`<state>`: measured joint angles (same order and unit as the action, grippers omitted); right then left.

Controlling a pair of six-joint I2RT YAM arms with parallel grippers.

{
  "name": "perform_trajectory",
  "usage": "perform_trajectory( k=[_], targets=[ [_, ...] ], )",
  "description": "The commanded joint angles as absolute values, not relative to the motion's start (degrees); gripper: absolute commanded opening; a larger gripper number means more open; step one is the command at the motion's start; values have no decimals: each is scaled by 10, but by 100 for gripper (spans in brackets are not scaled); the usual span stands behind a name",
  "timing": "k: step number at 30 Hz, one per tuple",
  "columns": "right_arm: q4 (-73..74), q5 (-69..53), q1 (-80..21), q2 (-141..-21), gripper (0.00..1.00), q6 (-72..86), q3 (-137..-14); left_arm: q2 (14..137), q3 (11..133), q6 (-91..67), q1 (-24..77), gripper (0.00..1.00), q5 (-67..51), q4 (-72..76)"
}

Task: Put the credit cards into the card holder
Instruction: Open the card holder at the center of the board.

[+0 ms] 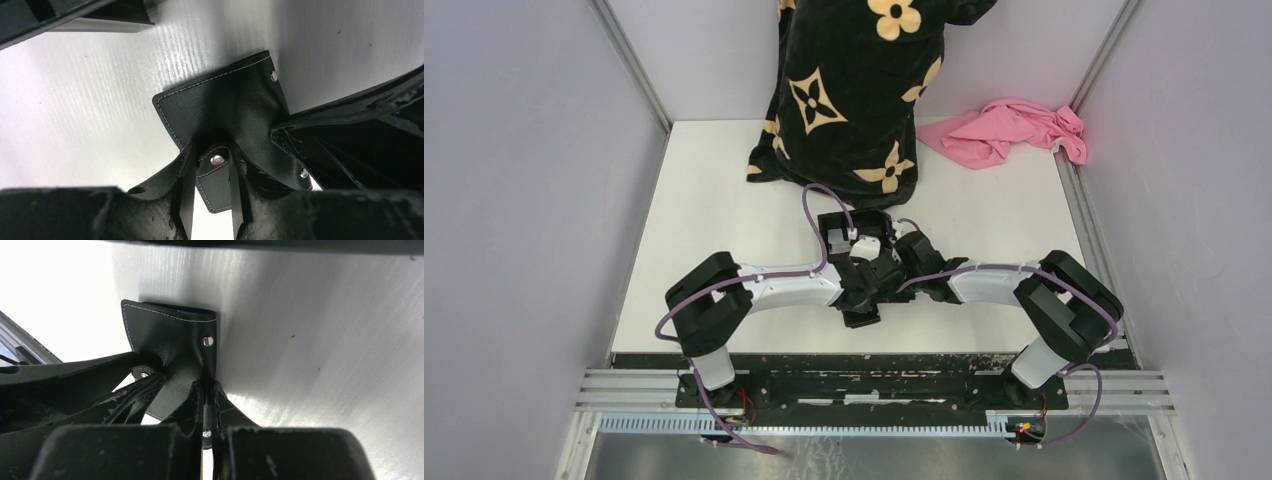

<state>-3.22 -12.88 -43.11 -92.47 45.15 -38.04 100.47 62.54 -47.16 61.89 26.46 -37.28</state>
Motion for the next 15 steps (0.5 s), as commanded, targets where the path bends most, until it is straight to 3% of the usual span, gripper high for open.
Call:
perform_trajectory(
  k=[1,15],
  targets=[
    [125,-68,-435,-976,1,420,-342,990,597,-500,612,5,359,-459],
    [129,-65,-432,-1004,1,417,-346,916,562,-554,605,3,391,-488]
  ],
)
